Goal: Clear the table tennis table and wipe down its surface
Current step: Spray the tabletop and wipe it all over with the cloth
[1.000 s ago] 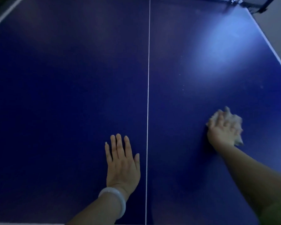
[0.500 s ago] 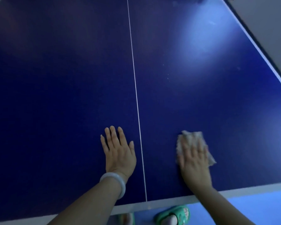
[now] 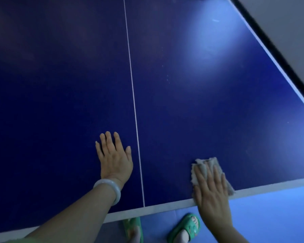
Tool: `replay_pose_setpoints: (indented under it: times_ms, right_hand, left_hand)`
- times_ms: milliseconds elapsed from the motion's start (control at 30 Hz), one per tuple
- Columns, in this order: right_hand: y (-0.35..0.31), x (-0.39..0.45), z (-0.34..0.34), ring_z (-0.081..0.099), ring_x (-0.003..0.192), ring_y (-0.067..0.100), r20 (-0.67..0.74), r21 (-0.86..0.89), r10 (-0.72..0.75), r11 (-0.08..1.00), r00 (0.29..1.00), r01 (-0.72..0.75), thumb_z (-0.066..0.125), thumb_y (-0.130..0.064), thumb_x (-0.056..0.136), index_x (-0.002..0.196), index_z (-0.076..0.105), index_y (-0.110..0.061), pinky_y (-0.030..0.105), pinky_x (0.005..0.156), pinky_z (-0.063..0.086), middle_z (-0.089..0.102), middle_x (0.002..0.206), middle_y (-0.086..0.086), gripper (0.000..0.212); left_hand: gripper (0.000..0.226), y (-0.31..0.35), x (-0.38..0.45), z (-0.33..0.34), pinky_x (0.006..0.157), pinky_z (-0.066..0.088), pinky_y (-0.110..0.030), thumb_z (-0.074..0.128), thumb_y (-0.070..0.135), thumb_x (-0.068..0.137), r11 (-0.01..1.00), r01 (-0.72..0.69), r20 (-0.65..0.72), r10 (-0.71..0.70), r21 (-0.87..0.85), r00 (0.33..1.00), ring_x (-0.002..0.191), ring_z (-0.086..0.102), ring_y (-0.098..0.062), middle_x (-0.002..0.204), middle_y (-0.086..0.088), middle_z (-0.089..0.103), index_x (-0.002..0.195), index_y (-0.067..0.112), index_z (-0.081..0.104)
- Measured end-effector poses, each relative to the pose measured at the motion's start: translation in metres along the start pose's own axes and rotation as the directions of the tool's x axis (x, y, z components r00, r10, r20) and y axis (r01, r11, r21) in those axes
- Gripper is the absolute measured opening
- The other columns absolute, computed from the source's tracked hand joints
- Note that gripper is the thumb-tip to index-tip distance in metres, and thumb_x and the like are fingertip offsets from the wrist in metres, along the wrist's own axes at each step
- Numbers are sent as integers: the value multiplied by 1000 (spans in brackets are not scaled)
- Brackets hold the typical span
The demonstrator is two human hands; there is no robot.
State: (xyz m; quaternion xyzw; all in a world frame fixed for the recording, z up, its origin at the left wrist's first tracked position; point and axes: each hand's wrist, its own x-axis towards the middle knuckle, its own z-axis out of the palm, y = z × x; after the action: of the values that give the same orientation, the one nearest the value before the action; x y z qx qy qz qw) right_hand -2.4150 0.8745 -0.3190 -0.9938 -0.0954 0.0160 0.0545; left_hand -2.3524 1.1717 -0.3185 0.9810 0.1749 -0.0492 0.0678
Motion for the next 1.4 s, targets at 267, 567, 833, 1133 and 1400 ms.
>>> replay_pose_setpoints:
  times_ms: [267,567,833,1133,1400]
  right_hand:
    - [16,0,-4,18,149,32,61,-5,66,998,996,-65,11,-34,103,152,32,-17,57,117,19,25,161,7,56]
    - [97,-4,-5,21,149,30,-54,39,-213,976,975,215,45,-29,92,151,36,-19,53,116,21,24,161,7,61]
    - [210,29,-34,24,144,43,-104,114,598,801,795,-587,24,-36,90,149,38,-15,61,115,16,33,155,21,64]
    - [215,47,-14,12,150,34,3,-59,-428,902,904,428,40,-31,97,155,25,-20,53,120,10,18,163,6,61]
    - [211,81,-30,20,142,54,-92,3,346,938,934,-348,26,-31,93,151,33,-10,69,111,18,26,157,24,63]
  left_hand:
    - [58,58,-12,-13,120,15,-54,50,22,97,978,-185,-85,177,-92,981,145,18,-41,154,-28,25,146,-4,33]
    - [74,200,-51,19,122,-6,-47,8,50,99,992,-99,35,102,-75,994,149,-12,-32,161,-20,-10,153,0,-4]
    - [78,207,-53,29,121,10,-51,7,49,94,997,-73,-2,73,36,997,150,6,-34,160,-23,8,151,-4,12]
    - [76,210,-53,28,120,16,-53,12,47,95,997,-66,-20,67,35,998,148,15,-34,158,-24,19,149,-5,23]
    - [75,209,-52,27,119,18,-52,14,48,95,997,-40,-15,41,63,999,147,19,-33,157,-23,22,148,-5,27]
